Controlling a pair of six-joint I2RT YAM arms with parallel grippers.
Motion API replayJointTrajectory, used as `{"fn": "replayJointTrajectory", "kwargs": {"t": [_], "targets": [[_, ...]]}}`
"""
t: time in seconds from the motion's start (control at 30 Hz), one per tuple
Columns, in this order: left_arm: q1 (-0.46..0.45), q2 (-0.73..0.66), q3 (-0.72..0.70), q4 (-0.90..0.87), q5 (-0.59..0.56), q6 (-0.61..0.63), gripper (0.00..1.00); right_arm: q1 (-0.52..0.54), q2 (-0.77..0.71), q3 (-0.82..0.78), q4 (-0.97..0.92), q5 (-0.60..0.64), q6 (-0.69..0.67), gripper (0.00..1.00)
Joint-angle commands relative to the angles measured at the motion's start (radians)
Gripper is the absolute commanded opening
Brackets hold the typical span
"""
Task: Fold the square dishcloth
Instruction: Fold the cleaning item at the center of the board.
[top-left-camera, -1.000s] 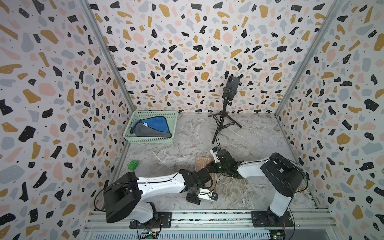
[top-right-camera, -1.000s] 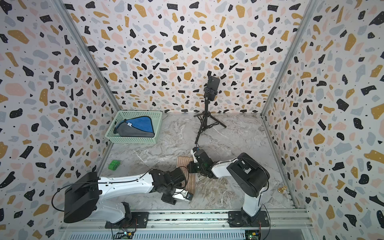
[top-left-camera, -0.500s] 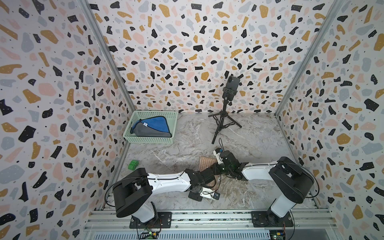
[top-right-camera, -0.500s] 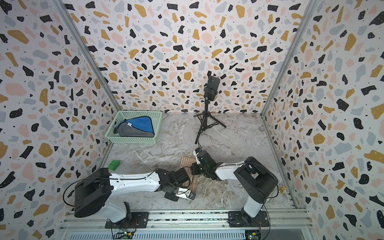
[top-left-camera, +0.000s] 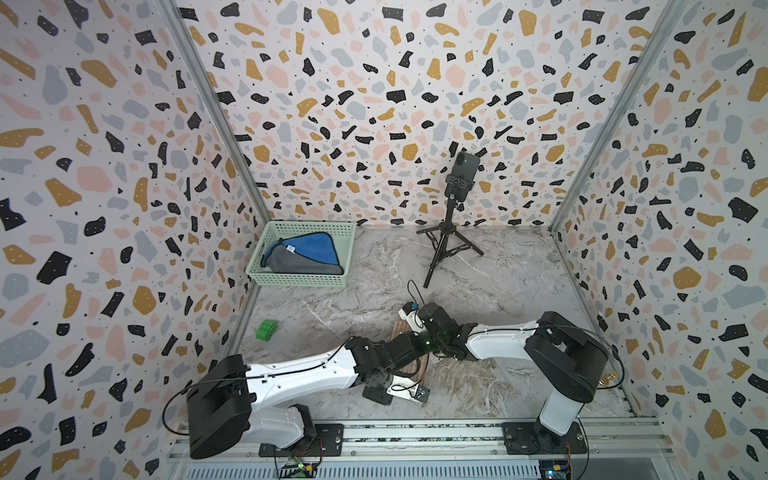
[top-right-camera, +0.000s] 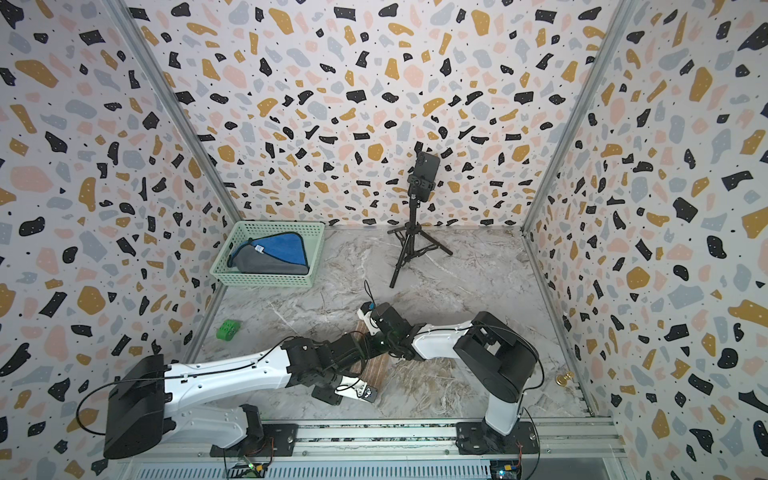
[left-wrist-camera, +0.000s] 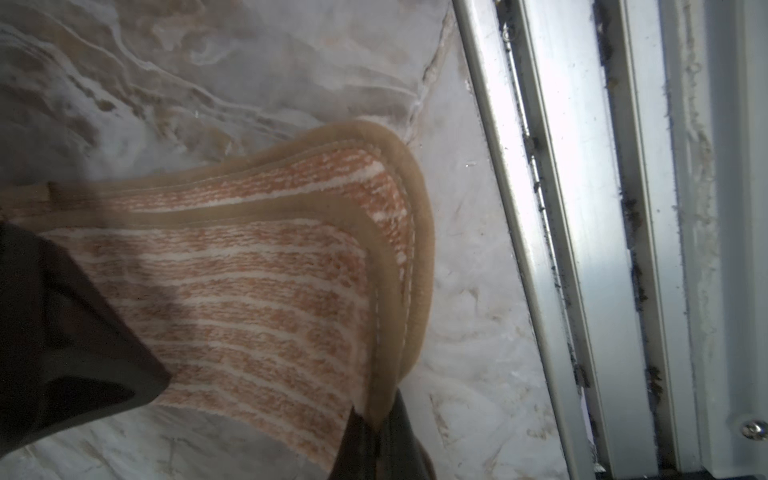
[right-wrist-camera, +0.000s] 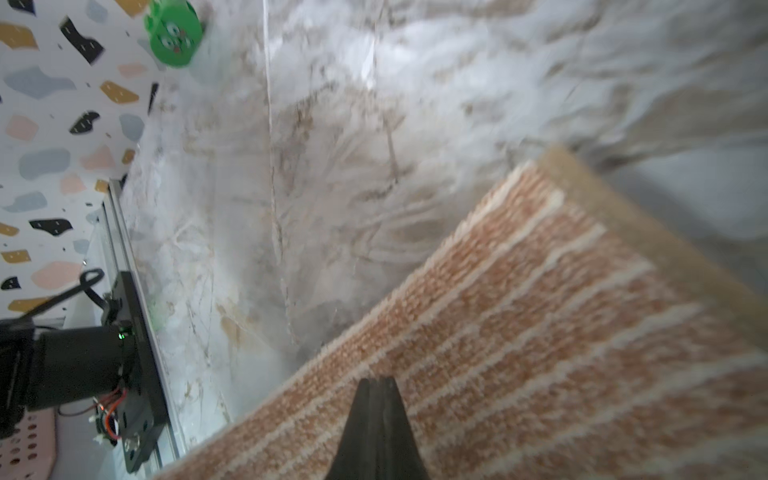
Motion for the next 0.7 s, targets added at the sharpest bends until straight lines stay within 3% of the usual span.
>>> {"fn": "replayJointTrajectory", "kwargs": {"t": [0.0,0.17,0.37,0.5,0.67], "targets": [[0.001,-0.046,-0.003,-0.099,0.006,0.013,0.0,0.045,0.003,-0.015,-0.06,-0.021,0.005,0.0],[0.001,-0.148,0.024,-0.216,0.034,0.008,0.0,0.085,-0.039,-0.064,-0.025,-0.092,0.061,0.0],[0.001,-0.196,0.046,-0.259,0.029,-0.001,0.0,0.006,-0.185,-0.051,-0.086,-0.052,0.035,0.0],[0.0,-0.175,0.064,-0.272,0.014,-0.006,0.0,-0.025,-0.134,-0.047,-0.16,0.007,0.007,0.0],[0.0,-0.168,0.067,-0.212,-0.014,0.006,0.0,-0.026,-0.037,-0.071,-0.112,-0.016,0.031,0.0]]}}
